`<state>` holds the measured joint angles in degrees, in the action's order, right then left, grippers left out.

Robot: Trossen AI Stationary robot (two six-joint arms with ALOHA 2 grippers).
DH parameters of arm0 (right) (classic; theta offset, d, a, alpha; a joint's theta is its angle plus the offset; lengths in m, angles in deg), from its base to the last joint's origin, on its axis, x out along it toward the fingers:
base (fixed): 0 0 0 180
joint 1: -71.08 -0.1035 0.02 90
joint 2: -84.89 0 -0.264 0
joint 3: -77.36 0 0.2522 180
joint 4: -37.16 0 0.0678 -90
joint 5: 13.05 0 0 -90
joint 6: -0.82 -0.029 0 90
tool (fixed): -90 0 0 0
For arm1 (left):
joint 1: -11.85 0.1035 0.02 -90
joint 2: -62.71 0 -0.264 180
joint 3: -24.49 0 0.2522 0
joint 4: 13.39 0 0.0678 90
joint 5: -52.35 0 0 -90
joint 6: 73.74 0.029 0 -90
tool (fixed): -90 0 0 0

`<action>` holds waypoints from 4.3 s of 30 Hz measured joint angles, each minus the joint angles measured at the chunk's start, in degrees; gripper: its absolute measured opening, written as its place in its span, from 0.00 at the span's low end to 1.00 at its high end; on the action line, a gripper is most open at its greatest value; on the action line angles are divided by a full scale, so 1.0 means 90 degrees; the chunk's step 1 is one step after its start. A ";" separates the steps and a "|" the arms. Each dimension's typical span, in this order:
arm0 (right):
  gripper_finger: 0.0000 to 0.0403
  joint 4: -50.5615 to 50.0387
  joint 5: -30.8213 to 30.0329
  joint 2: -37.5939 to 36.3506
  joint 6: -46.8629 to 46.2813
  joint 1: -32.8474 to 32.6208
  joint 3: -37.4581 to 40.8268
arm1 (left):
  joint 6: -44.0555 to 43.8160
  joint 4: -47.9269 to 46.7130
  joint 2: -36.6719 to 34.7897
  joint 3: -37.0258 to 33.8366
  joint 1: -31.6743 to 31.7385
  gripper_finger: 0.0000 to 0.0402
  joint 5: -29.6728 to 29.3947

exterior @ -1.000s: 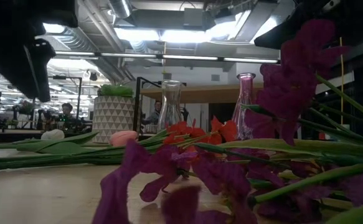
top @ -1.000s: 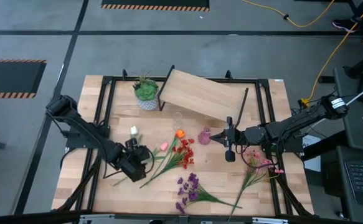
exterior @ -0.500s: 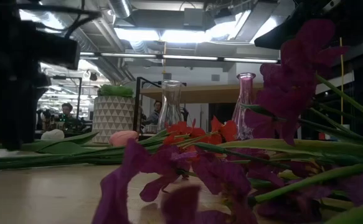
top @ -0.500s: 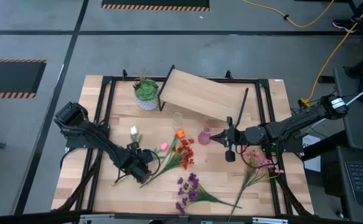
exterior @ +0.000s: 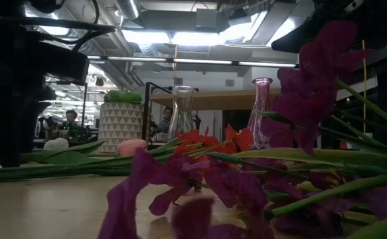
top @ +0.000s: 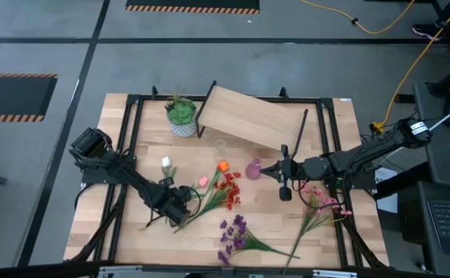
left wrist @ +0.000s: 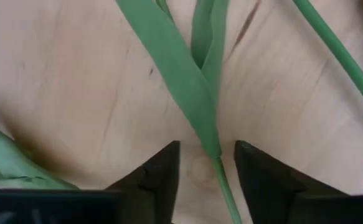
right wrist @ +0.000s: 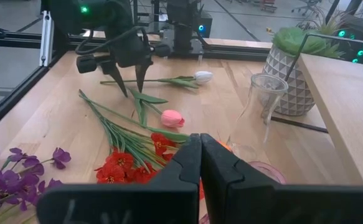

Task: Pick and place flowers into a vace then onto a shelf
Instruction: Put the pink tulip into the transparent vase

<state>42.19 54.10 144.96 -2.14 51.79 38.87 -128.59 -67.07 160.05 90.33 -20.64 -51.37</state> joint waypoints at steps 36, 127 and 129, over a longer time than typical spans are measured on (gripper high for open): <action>0.02 -0.0153 0.0002 0.0092 -0.0316 -0.0007 0.0000 | 0.0202 -0.1246 -0.2548 -0.0017 -0.0781 0.01 -0.1246; 0.02 0.0922 0.0058 0.0279 0.0534 0.0464 0.0000 | 0.6776 1.0583 -0.2668 -0.2203 0.4459 0.01 0.1203; 0.02 0.0905 0.0058 0.0279 0.0532 0.0464 0.0000 | 0.6776 1.0655 -0.2553 -0.2203 0.4465 0.01 0.1200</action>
<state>50.34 54.62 147.47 2.65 55.97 38.87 -67.61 28.83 137.07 70.50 19.55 -40.57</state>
